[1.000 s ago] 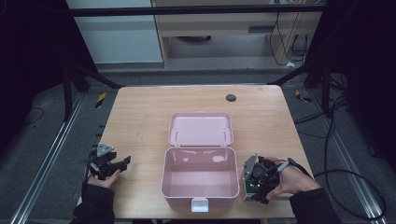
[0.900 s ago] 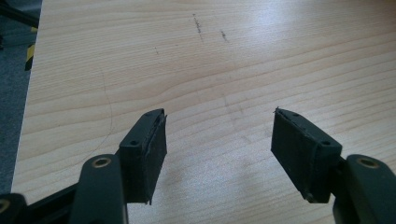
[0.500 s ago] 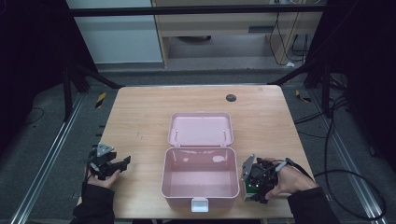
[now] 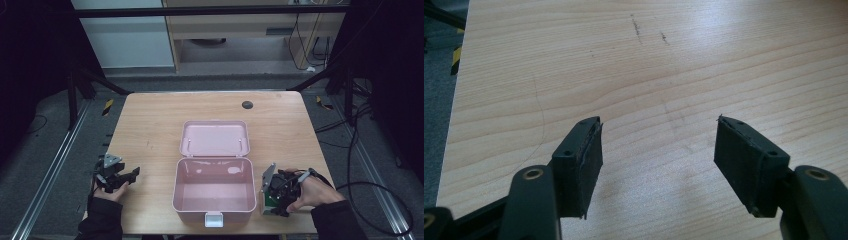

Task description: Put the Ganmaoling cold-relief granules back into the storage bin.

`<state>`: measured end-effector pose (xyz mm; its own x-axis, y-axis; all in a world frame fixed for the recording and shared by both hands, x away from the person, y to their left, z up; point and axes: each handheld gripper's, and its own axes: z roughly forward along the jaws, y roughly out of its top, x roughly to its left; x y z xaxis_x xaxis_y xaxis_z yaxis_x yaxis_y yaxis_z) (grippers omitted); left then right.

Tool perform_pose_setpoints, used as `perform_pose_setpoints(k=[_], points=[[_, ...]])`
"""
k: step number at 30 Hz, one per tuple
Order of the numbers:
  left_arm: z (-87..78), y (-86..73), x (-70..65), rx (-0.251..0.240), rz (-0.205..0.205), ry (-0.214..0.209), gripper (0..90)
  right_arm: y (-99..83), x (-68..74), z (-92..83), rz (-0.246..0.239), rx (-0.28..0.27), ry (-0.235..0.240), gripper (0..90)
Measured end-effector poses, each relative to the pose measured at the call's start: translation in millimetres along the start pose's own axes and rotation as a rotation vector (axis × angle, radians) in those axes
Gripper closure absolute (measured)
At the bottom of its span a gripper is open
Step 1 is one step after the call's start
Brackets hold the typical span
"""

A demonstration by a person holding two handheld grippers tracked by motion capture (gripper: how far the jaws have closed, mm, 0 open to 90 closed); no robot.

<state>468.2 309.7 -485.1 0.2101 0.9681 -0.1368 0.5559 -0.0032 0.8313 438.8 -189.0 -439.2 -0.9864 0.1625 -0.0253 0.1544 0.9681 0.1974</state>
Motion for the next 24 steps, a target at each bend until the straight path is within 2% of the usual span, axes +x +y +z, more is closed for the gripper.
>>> perform_pose_setpoints(k=[11,20,21,24], points=[[-0.1,0.1,-0.4,-0.001,-0.001,-0.001,35.2,-1.9,-1.6,-21.9,0.005,-0.023,-0.037,15.9],[-0.2,0.2,-0.4,0.000,-0.001,0.000,35.2,1.5,-2.6,-52.8,0.016,-0.051,-0.072,15.9],[-0.1,0.2,-0.4,0.001,0.000,0.000,35.2,3.0,-2.7,-60.4,0.019,-0.056,-0.078,15.9],[-0.1,0.2,-0.4,0.001,0.000,0.000,35.2,5.2,-2.5,-67.4,0.024,-0.060,-0.085,15.9]])
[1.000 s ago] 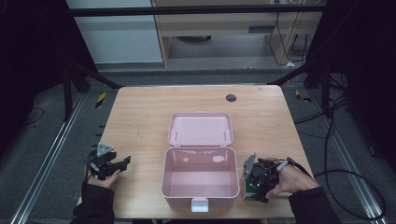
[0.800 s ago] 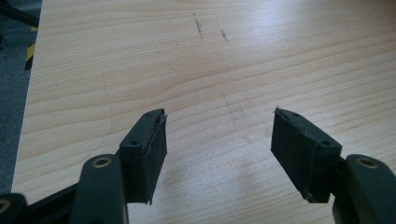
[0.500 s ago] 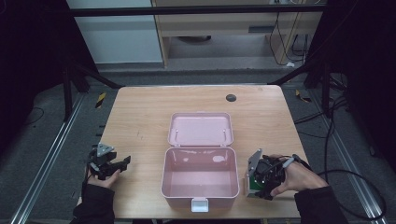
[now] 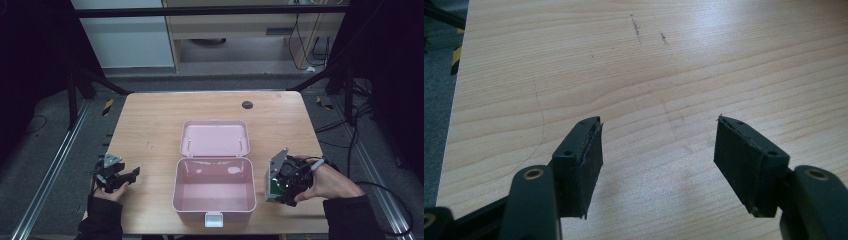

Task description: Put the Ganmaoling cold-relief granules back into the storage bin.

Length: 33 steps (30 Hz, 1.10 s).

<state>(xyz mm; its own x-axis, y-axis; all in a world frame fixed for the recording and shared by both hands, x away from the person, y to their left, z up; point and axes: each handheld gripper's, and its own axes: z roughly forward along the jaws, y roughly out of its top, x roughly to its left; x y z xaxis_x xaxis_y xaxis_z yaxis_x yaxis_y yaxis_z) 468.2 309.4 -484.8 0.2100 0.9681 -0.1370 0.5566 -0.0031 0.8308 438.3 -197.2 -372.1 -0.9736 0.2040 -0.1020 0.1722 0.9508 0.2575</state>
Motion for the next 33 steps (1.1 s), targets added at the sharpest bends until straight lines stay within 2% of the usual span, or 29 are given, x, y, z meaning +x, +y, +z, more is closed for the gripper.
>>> perform_pose_setpoints(k=[8,22,33], points=[[0.0,0.0,0.2,0.002,0.000,-0.001,35.2,11.8,-3.1,-21.9,0.009,-0.001,-0.015,15.9],[0.2,0.0,-0.1,0.004,0.000,-0.001,35.2,29.1,-2.5,-60.1,-0.002,-0.040,-0.066,15.8],[0.7,-0.1,0.2,0.008,0.000,-0.003,35.2,55.1,0.9,-83.4,-0.025,-0.064,-0.072,15.8]])
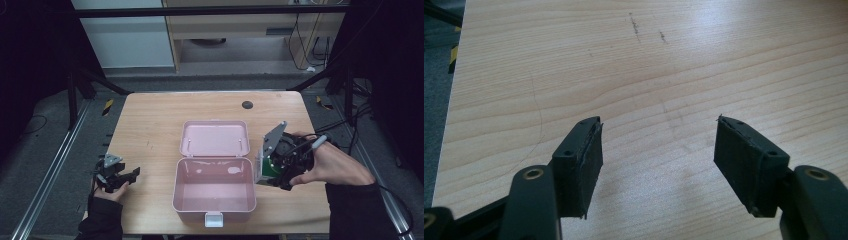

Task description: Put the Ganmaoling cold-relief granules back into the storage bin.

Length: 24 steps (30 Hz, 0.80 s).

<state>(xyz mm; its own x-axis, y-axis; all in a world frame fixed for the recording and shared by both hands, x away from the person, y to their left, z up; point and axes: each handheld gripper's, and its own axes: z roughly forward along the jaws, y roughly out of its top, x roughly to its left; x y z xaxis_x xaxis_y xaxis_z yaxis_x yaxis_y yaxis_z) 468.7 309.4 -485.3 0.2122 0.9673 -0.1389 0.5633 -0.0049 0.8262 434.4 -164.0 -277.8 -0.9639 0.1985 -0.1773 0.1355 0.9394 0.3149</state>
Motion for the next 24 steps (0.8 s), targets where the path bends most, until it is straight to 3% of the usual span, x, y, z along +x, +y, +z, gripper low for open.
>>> perform_pose_setpoints(k=[15,24], points=[[-0.1,-0.2,-0.1,0.002,-0.001,-0.002,35.2,42.9,8.4,9.9,-0.042,-0.005,0.022,15.7],[-0.1,-0.2,-0.5,-0.002,-0.002,-0.001,35.0,56.3,10.7,21.1,-0.057,-0.002,0.038,15.7]])
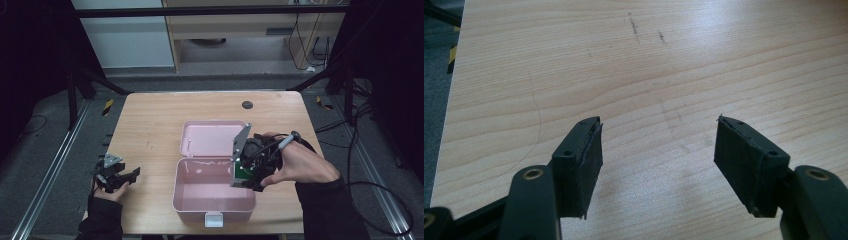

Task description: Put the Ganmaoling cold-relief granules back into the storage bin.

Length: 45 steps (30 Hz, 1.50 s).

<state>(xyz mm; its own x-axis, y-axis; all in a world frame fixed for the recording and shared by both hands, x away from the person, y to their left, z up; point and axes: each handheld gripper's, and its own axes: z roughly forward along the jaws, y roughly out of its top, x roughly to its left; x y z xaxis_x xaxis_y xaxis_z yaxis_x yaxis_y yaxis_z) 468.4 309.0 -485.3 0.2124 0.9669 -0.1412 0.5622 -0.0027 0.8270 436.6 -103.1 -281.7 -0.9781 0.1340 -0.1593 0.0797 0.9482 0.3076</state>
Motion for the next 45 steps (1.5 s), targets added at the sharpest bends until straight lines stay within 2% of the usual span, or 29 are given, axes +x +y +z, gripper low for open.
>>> perform_pose_setpoints(k=[6,20,26,33,40,42,45], points=[[-0.2,0.1,-0.1,-0.003,-0.002,0.001,34.9,10.5,0.8,10.8,-0.014,-0.003,0.010,15.6],[-0.4,0.3,0.4,-0.002,-0.002,0.000,34.9,22.0,2.5,31.6,-0.044,-0.006,0.024,15.6],[-0.9,0.5,0.5,-0.005,-0.003,-0.001,34.9,25.7,4.4,43.3,-0.067,0.025,0.035,15.6],[-1.1,0.7,0.7,-0.007,-0.003,-0.001,34.9,20.5,5.1,56.6,-0.060,0.027,0.062,15.6],[-1.6,0.9,0.4,-0.011,-0.005,-0.001,35.0,23.6,8.1,68.0,-0.095,0.040,0.078,15.7],[-1.6,0.9,0.6,-0.011,-0.006,-0.001,34.9,23.1,8.2,69.6,-0.093,0.048,0.078,15.7],[-1.9,0.9,1.0,-0.009,-0.004,0.001,34.9,18.4,7.4,73.1,-0.074,0.034,0.089,15.7]])
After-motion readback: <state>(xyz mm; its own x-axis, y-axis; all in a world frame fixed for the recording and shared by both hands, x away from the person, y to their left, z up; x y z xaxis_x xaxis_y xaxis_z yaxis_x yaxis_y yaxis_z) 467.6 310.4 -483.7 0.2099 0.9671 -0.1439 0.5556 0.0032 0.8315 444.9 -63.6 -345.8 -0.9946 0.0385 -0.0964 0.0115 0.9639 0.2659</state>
